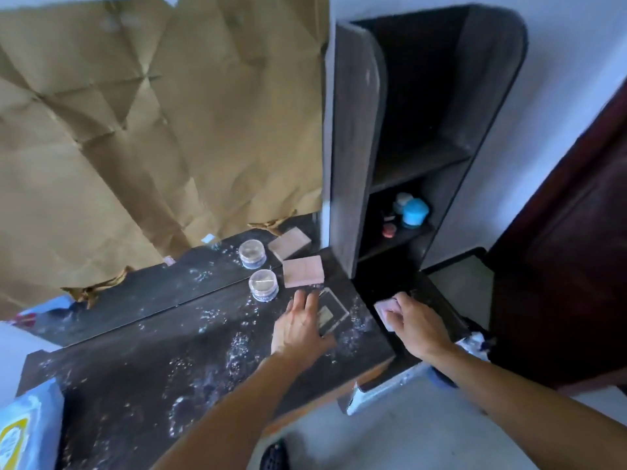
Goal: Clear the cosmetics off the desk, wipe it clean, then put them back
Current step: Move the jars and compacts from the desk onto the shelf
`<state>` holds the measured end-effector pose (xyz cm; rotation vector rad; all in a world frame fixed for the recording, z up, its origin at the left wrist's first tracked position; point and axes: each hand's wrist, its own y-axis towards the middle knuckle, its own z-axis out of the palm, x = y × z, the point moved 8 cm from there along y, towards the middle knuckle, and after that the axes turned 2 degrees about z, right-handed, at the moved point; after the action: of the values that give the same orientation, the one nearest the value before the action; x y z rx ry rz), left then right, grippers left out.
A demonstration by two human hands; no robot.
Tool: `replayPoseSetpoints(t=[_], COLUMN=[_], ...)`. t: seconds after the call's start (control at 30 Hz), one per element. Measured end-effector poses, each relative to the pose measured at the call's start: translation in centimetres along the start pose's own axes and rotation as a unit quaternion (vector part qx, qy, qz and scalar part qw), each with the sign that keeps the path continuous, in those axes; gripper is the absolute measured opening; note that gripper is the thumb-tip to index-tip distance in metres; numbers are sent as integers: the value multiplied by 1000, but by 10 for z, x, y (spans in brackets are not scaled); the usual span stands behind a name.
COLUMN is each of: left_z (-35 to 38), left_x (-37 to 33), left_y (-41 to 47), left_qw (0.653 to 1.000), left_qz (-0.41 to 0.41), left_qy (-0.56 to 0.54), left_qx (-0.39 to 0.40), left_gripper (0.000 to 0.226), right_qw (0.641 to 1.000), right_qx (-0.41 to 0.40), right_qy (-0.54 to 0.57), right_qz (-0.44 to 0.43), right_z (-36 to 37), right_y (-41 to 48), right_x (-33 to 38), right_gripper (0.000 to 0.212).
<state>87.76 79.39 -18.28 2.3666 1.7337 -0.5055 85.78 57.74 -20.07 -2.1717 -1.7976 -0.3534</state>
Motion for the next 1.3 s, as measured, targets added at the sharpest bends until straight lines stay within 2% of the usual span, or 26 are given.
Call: replayPoseSetpoints(t=[0.13,0.27,0.47,0.57,0.8,0.9,1.0,1.13,1.2,1.3], left_z=[-16,-49,-98,-112,-102,-101,-102,-102,-102,-96], left_x=[-86,-152,-216,-229,-222,-218,-210,-205,-210,-220], left_y=[22,58,123,162,225,239,250,255,249,234], left_qw=[996,985,969,970,988,988,987,980,977,978], left_qz=[70,137,170,144,58,25,-25,-79,-63,-12], left_qy=[10,6,28,64,62,61,29,4,5,49], left_qx=[-45,-104,-178,-185,-127,-138,-157,-183,-201,-200], left_gripper=[77,76,54,45,41,42,39,35,36,51], right_qw=[998,994,989,988,978,967,956,949,951,954], right_qx=[-43,-83,-119,-143,-160,-185,-202,-183,-173,-140], right_qy=[17,37,47,33,134,169,195,216,204,190], right_qz=[53,59,67,50,-7,-47,-91,-139,-158,-185], right_z=[-54,-96,-141,-173,-214,-223,-235,-240,-240,-242], right_y=[-10,-6,28,52,120,141,166,206,227,258], right_x=[-64,-99,-116,-113,-114,-104,-92,-67,-54,-38], right_gripper=[18,16,17,24,40,47,40,26,22,16])
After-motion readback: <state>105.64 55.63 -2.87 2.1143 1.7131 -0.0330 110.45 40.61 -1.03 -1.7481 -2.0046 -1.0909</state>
